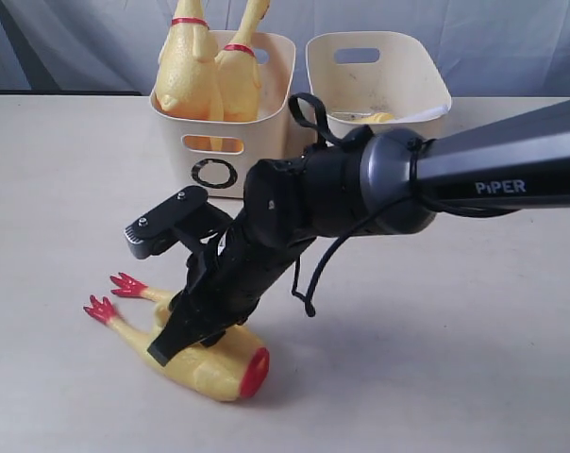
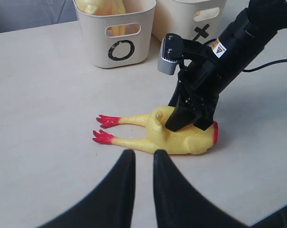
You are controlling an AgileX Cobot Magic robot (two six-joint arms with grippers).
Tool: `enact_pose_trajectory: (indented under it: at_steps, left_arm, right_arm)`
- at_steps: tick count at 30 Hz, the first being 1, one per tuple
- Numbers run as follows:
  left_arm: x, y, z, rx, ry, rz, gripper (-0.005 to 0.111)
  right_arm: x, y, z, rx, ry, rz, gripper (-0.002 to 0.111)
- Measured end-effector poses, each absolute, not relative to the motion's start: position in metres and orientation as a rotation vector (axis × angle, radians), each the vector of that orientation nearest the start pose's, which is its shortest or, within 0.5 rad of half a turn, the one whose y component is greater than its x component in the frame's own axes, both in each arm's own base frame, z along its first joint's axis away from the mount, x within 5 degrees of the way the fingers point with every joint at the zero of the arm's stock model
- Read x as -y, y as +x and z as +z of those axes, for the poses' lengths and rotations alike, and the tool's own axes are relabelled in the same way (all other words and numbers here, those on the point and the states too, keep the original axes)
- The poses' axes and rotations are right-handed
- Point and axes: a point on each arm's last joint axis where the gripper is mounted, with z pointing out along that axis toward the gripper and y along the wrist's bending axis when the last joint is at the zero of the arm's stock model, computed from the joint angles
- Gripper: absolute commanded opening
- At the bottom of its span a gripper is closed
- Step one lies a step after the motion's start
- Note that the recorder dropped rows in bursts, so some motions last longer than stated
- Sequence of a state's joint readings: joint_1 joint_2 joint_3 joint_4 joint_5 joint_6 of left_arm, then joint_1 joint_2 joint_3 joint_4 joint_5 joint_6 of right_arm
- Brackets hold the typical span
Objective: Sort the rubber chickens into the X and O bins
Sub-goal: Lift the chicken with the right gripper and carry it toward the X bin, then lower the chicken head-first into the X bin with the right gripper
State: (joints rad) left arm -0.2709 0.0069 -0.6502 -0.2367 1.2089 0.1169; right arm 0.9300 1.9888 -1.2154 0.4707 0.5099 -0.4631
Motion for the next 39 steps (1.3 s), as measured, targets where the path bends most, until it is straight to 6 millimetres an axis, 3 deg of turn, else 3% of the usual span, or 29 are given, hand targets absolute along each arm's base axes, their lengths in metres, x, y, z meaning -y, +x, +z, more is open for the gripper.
enact_pose_trajectory:
  at_steps: [7, 17, 21, 32, 39]
  left_arm:
    - [0.011, -0.035, 0.307, -1.999, 0.445, -0.37, 0.014]
    - [0.011, -0.035, 0.307, -1.999, 0.445, -0.37, 0.014]
    - [0.011, -0.035, 0.307, -1.999, 0.445, -0.37, 0.014]
    - [0.011, -0.035, 0.307, -1.999, 0.444, -0.368, 0.014]
    - [0.011, -0.035, 0.307, -1.999, 0.444, -0.368, 0.014]
  right_arm:
    - [-0.33, 0.217, 0.157, -2.472, -1.371, 0.579, -0.001]
    - [-0.322, 0.216, 0.205, -2.399, -1.294, 0.579, -0.001]
    - [-0.31, 0.225, 0.22, -2.396, -1.224, 0.538, -0.001]
    - [-0.27, 0.237, 0.286, -2.283, -1.037, 0.554, -0.001]
    - [-0.243, 0.256, 0.318, -2.167, -0.802, 0.521, -0.001]
